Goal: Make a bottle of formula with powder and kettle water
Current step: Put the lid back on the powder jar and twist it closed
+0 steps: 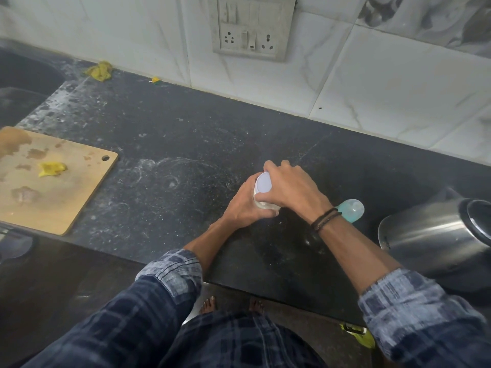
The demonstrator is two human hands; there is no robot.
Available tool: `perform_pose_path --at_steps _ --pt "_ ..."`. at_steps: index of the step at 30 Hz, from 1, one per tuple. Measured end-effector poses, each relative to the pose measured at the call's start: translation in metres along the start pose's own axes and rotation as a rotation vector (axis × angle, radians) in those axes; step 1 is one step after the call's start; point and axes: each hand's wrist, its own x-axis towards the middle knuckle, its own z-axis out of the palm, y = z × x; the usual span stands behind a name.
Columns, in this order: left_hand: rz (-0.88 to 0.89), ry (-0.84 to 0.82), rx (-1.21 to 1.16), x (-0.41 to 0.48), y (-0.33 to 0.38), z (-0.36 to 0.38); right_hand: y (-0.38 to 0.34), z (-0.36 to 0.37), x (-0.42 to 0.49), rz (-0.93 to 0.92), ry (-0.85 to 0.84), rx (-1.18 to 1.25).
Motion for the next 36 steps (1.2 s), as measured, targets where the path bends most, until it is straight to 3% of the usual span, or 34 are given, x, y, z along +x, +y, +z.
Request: perform_pose_path --at_steps 7,15,22,28,36 --pt "0.016 0.022 0.018 0.001 -0.005 0.002 -0.002 0.001 0.001 0.027 -0.017 0.056" --pt "0.011 0.075 0.068 0.005 -0.017 0.009 -0.015 0.016 -0.004 0.121 0.128 -0.015" --pt "0.016 0.077 0.066 0.000 -0.015 0.006 0.013 0.023 -0.006 -0.049 0.075 -0.090" --pt "-0.060 0.081 0.022 0.000 -0.022 0.010 0.023 0.037 0.000 -0.167 0.216 -0.213" --pt "-0.075 0.181 -0.024 -0.004 -0.015 0.022 0.000 0.056 -0.005 0.107 0.374 -0.193"
